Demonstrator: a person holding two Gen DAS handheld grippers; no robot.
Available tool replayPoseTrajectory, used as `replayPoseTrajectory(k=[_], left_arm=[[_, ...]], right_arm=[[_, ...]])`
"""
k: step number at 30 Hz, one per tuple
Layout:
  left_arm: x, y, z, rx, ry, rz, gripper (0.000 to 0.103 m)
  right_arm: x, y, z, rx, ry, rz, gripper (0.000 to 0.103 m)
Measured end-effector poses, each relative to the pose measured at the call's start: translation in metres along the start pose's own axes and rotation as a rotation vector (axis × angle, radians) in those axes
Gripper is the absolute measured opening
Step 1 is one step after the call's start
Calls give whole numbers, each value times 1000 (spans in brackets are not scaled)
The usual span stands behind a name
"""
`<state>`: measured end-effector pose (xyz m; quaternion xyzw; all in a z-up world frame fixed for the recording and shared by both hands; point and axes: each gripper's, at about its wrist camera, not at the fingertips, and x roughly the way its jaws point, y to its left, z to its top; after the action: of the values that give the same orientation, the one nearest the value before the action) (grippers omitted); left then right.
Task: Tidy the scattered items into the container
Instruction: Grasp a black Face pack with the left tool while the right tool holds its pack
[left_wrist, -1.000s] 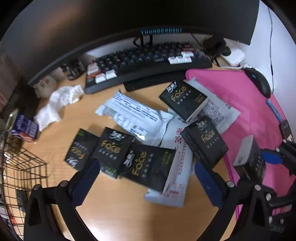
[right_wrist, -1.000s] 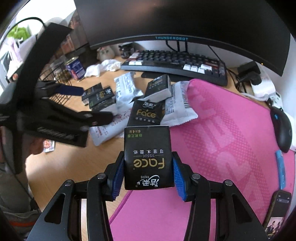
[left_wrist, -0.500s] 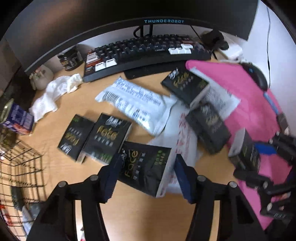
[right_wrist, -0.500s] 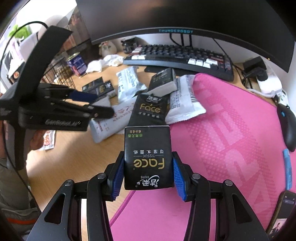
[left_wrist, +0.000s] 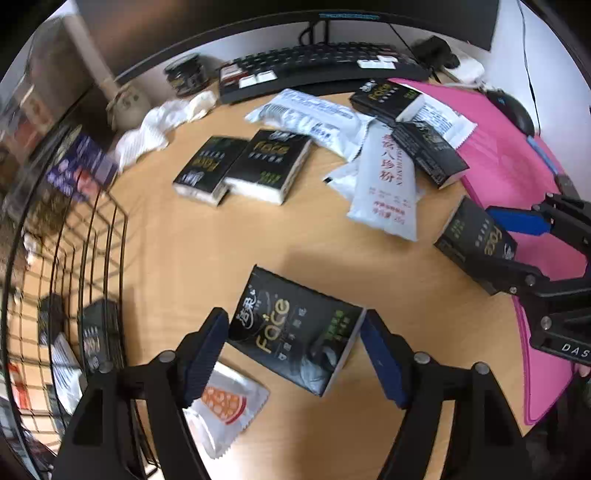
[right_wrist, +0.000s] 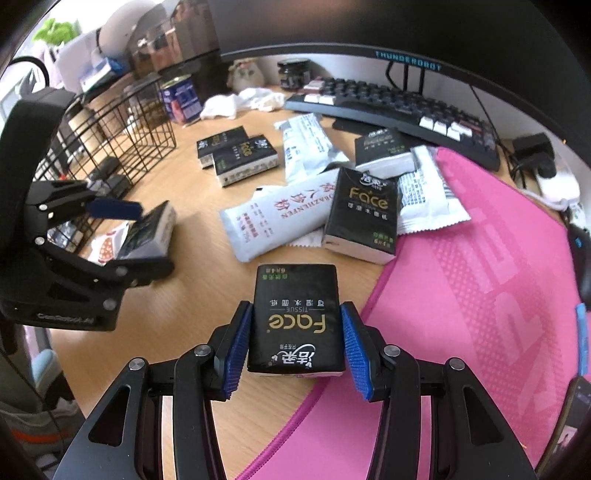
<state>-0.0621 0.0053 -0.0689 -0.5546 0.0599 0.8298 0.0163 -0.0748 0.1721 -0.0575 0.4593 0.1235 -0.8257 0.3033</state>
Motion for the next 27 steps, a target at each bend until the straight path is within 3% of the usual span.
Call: replayPoseTrajectory(k=[4,8,15,21,24,27], left_arm=[[-1,14,-10,-84,35,-82,79],[0,21,-19,-142,66,-170,79],[3,24,-9,-159,57,-141,79],[10,9,5,-48,49,-65,79],[10,4,6,-26,45,-63,79],[7,4,5,-25,37,-76,69]], right_arm=[[-3,3,0,-2,-12,0,58],[0,7,-1,-9,0,5,59],[5,9,-3,-17,11,9,59],[6,9,-3,-17,14,19,59],[8,9,-3,-17,20,25,59],[9,9,-2,-16,23,25,59]])
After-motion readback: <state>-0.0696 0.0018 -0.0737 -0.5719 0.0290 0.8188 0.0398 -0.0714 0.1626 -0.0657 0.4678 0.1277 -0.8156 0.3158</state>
